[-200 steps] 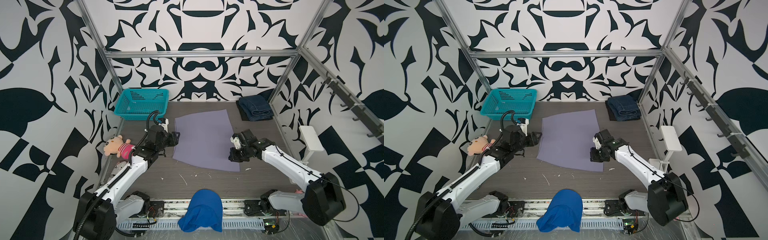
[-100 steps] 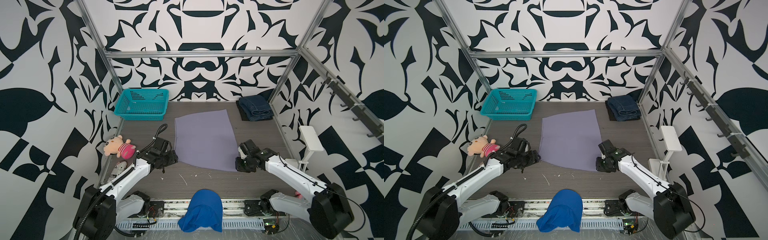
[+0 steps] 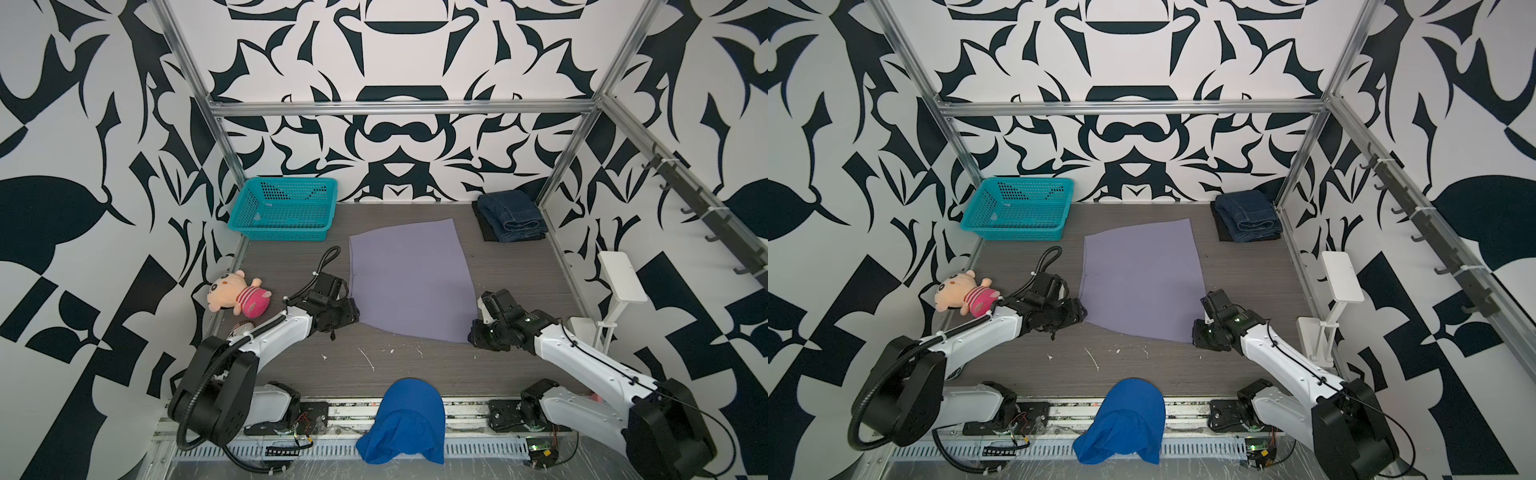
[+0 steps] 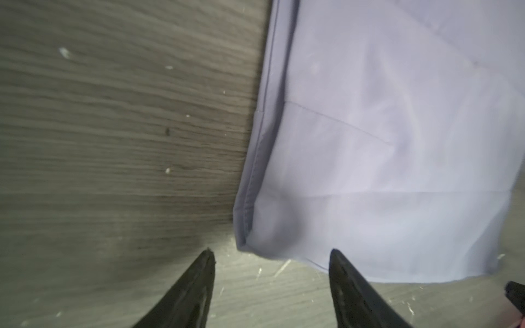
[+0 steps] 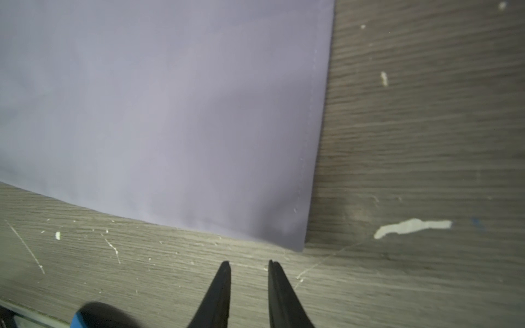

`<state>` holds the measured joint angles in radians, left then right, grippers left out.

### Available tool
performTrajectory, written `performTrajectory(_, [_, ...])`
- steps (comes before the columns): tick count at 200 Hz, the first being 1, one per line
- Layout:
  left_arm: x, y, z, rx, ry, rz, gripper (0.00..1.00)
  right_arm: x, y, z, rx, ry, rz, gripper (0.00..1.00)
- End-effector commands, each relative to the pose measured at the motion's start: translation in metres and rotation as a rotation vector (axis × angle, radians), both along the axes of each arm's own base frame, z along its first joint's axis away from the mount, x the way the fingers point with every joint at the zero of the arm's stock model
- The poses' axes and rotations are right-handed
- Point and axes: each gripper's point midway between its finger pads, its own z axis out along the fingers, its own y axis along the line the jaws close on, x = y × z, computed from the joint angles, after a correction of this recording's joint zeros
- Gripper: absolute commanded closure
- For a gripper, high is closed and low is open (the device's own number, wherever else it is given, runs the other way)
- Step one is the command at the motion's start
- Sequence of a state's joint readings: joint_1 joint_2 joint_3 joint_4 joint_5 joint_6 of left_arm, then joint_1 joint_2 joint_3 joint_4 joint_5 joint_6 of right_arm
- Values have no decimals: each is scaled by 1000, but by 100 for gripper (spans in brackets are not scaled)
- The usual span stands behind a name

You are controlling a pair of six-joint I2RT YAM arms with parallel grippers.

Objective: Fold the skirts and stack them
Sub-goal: 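Lower both grippers to the skirt's near corners and pinch them, then lift the near skirt edge with both grippers and raise it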

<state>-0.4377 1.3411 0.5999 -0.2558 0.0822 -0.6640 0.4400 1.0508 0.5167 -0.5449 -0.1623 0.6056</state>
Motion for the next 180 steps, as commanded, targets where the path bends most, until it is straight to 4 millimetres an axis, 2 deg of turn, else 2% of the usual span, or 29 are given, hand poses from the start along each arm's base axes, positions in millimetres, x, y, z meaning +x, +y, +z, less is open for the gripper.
performTrajectory(1, [3,-2,-3,-5,1,-13,34,8,4,7,31,-35,-14,71])
performTrajectory(26, [2,2,-14,22,13,-11,37,11,1,12,23,-70,-28,69])
performTrajectory(42, [3,0,-17,17,18,-14,49,12,1,16,34,-81,-30,68])
performTrajectory(56, [2,0,-18,14,22,-11,54,11,1,17,34,-86,-28,68])
performTrajectory(66, [2,2,-16,18,12,-8,63,10,1,17,35,-91,-26,68])
performTrajectory(86, [4,5,-7,24,-24,2,79,8,3,14,57,-85,-27,68])
performTrajectory(106, [6,10,3,44,-53,17,89,3,3,10,64,-56,-33,68])
performTrajectory(116, [5,13,7,55,-65,21,93,-1,2,9,62,-32,-44,66])
performTrajectory(122, [5,16,8,66,-67,27,100,-3,3,11,69,-19,-54,63])
performTrajectory(139, [5,23,18,84,-107,45,100,-10,-2,16,56,3,-62,49])
performTrajectory(160, [4,30,19,98,-126,64,100,-14,-7,20,102,46,-104,47])
performTrajectory(180, [3,31,19,97,-131,67,100,-15,-5,12,202,95,-146,46])
